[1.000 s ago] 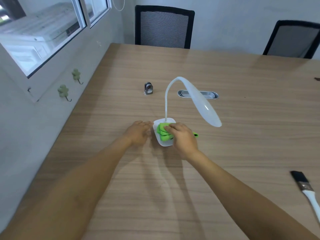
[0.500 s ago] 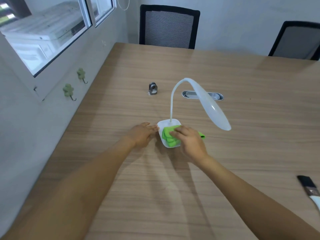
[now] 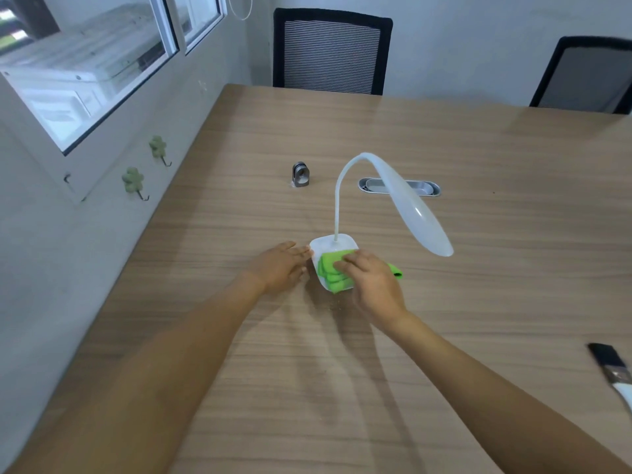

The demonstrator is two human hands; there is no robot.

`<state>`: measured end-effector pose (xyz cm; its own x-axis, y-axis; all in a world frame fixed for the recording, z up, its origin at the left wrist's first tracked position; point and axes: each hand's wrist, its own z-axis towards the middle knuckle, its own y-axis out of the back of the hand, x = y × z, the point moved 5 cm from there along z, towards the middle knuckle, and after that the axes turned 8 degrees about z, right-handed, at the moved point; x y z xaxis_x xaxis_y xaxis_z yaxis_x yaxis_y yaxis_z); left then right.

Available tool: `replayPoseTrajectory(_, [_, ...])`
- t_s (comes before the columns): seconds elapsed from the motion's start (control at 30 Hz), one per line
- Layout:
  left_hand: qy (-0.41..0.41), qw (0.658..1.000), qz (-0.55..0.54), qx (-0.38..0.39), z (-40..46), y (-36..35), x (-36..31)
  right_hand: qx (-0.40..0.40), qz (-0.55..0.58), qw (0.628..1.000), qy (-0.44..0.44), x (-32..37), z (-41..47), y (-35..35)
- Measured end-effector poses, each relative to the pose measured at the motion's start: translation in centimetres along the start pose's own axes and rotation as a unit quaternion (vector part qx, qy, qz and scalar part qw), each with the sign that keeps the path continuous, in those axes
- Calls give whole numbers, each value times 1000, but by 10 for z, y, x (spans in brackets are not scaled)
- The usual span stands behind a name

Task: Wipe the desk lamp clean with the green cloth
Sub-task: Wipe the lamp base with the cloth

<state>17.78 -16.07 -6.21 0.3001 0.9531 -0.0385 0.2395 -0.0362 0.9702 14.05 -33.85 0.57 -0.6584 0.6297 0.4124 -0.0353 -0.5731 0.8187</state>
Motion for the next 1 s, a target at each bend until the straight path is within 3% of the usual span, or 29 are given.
replayPoseTrajectory(0.13, [31, 998, -49, -20, 1, 6, -4, -1, -3, 999, -47, -14, -5, -3])
replayPoseTrajectory(0.3, [60, 996, -62, -30, 8, 10, -6, 61, 1, 997, 42, 1, -31, -9])
replayPoseTrajectory(0.37, [76, 994, -73, -28, 10, 9, -4, 50, -3, 998, 43, -2, -28, 1])
replayPoseTrajectory(0.5, [94, 991, -95, -32, 12, 6, -2, -5, -8, 999, -33, -26, -8, 14])
replayPoseTrajectory(0.63, [97, 990, -99, -31, 12, 4, -1, 46, 4, 994, -99, -35, -14, 1])
replayPoseTrajectory(0.77, [93, 990, -97, -37, 12, 7, -1, 93, 3, 995, 26, -3, -36, 1])
replayPoseTrajectory(0.83, [93, 991, -94, -33, 12, 7, -2, 93, 15, 994, 49, 0, -37, 10])
replayPoseTrajectory(1.0, [95, 990, -101, -38, 7, 10, -7, 0, 45, 992, -117, -34, -18, 29])
